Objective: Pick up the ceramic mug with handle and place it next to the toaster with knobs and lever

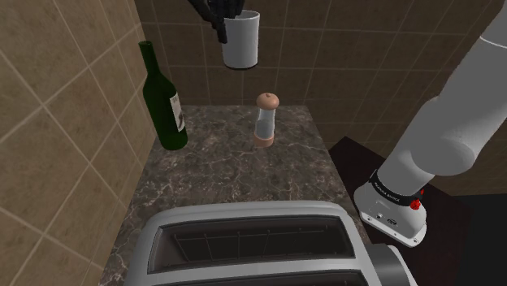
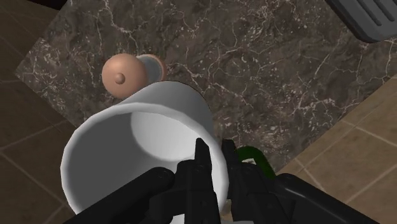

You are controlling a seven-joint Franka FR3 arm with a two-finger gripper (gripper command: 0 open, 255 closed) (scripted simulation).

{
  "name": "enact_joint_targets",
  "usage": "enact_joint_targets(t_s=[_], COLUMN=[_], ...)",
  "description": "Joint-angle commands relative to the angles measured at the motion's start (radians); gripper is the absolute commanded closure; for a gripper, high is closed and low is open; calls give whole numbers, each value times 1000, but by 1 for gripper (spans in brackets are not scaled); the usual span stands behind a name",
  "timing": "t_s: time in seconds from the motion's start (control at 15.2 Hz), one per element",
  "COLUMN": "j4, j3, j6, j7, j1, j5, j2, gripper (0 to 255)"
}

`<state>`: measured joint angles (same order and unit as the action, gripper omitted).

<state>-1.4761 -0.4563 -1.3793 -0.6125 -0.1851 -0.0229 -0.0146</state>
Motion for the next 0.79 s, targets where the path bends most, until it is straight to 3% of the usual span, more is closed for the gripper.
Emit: enact_joint_targets(t_s=[0.0, 0.46, 0.73], j4=[-95, -360, -429], j3=[4, 21, 21], j6=[-17, -18, -72], j7=[7, 9, 14], j1=[6, -25, -30], j5=[38, 155, 161], j2=[87, 375, 392], gripper=[255, 255, 255])
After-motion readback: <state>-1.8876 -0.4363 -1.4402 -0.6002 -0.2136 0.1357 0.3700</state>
